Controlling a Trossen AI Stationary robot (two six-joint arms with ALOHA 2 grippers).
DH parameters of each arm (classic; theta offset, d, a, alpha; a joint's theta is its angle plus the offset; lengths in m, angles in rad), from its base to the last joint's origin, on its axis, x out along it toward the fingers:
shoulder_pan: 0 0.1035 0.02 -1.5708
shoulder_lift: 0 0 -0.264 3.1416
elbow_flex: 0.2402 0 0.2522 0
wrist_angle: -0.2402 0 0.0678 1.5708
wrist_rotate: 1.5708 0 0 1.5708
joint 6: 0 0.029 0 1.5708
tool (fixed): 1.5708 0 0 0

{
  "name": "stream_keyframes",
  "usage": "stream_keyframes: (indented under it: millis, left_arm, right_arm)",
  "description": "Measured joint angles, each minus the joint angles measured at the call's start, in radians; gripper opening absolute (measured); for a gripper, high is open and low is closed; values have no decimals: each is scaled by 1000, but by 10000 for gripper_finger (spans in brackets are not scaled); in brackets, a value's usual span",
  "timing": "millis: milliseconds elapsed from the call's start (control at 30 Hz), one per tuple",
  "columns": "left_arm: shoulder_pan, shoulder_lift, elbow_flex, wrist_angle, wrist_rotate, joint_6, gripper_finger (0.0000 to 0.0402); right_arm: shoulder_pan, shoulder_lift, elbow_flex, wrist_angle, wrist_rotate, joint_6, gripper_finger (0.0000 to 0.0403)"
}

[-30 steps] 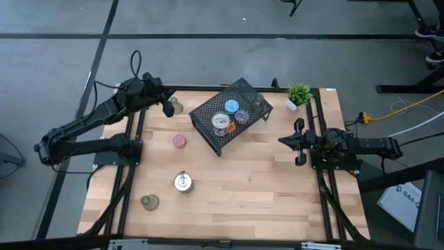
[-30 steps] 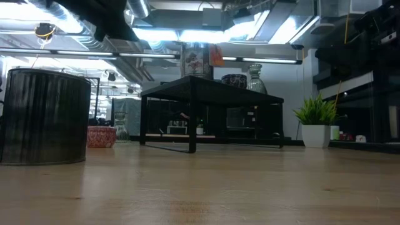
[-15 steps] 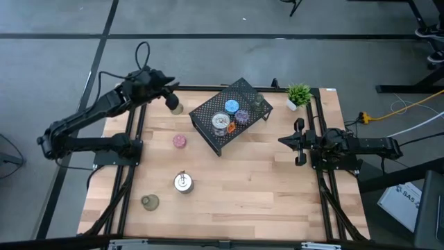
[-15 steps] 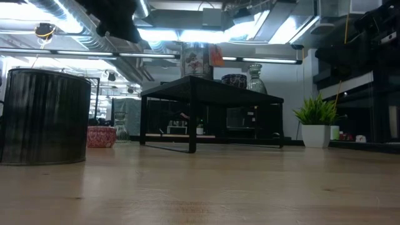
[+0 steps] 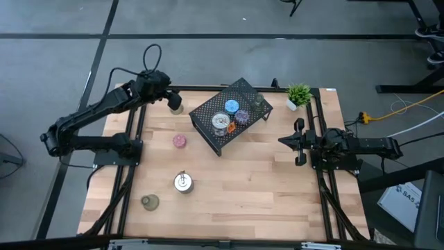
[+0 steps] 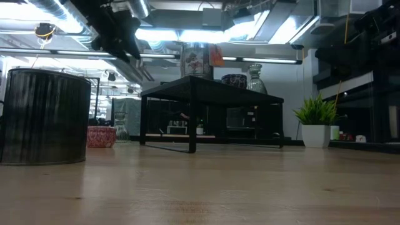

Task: Pick & Place candle stick holders
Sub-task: Put the top green glass candle holder on the shelf aligned with the green glass candle holder

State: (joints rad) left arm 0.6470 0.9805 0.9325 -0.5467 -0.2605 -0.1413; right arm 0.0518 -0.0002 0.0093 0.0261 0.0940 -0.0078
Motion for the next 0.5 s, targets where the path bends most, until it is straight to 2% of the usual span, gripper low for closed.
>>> stream_keyframes:
  millis: [100,267,500]
  left_arm:
    - [17,21,0,-41,8,-47,282]
    - [50,64,0,-74,81,-116,306]
    - [84,143,0,-101,113,-118,317]
  right_arm:
    - [0,0,0,0,0,0,0]
    - [0,0,0,0,0,0,0]
    - [0,0,0,0,0,0,0]
